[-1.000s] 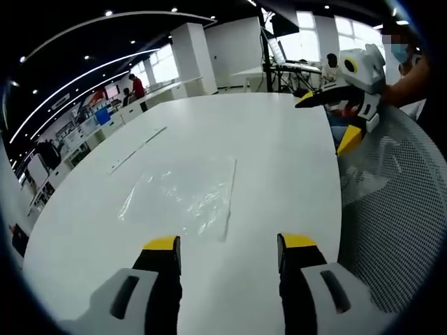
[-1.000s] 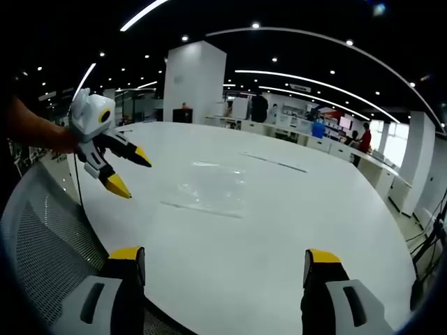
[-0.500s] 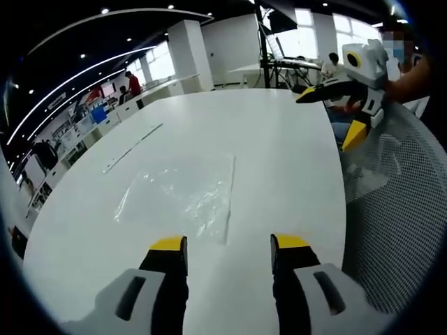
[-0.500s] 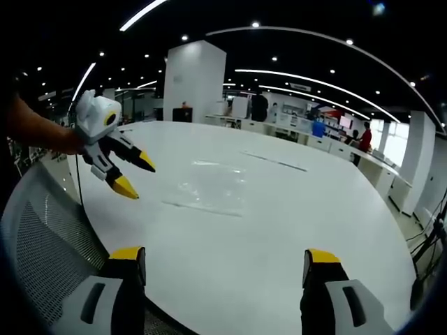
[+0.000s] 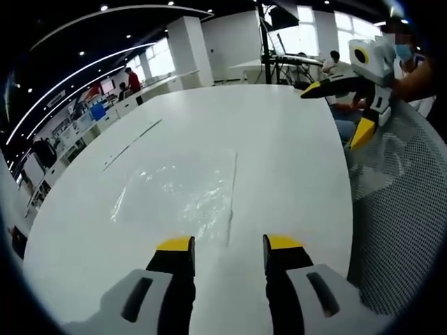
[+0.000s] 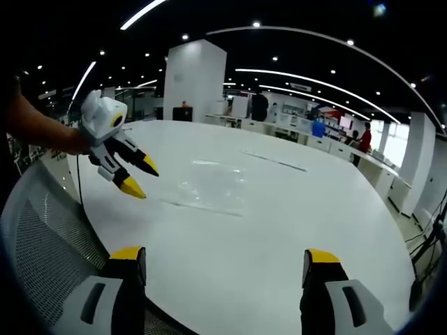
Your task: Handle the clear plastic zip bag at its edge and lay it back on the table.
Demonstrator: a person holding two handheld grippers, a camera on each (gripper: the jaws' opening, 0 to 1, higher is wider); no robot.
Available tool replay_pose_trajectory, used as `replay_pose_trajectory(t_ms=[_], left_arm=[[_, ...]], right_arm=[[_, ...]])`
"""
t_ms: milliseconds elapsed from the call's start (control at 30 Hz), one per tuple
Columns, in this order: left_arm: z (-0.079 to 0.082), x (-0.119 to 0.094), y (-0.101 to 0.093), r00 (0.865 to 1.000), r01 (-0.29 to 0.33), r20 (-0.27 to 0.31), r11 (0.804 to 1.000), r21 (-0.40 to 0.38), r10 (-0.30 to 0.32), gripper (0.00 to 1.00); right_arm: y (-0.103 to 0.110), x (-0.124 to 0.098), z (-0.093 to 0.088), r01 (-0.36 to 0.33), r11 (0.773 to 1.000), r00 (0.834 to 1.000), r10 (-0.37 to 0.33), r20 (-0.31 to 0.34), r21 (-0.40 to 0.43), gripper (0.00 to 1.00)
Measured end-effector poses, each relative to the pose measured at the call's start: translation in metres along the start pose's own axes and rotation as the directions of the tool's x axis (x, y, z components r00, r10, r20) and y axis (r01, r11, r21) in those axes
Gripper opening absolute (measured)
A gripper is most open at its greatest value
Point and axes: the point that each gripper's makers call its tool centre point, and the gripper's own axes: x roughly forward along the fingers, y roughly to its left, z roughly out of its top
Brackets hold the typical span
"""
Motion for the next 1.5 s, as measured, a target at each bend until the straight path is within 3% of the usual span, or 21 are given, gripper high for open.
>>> replay_pose_trajectory(t_ms=[300,1000,1300,1500], left_arm=[[-0.005,0.009,0.003,1.000,0.014,-0.027,1.000,0.024,-0.014,0.32],[-0.005,0.028,0.013,0.999,0.029,-0.038,0.999,-0.041,-0.031,0.27],[-0.013,0.036,0.021,0.998,0.041,-0.048,0.997,-0.069,-0.045,0.26],[-0.014,0.043,0.021,0.996,0.060,-0.063,0.997,-0.051,-0.063,0.24]], right_arm=[[-0.001,0.000,-0.001,0.003,1.000,1.000,-0.003,-0.004,-0.002,0.93],[-0.001,0.000,-0.003,0.007,1.000,1.000,-0.007,-0.017,-0.006,0.91],[-0.002,0.000,-0.004,0.008,1.000,1.000,-0.008,-0.020,-0.004,0.91],[-0.002,0.000,-0.004,0.010,1.000,1.000,-0.010,-0.022,-0.004,0.91]])
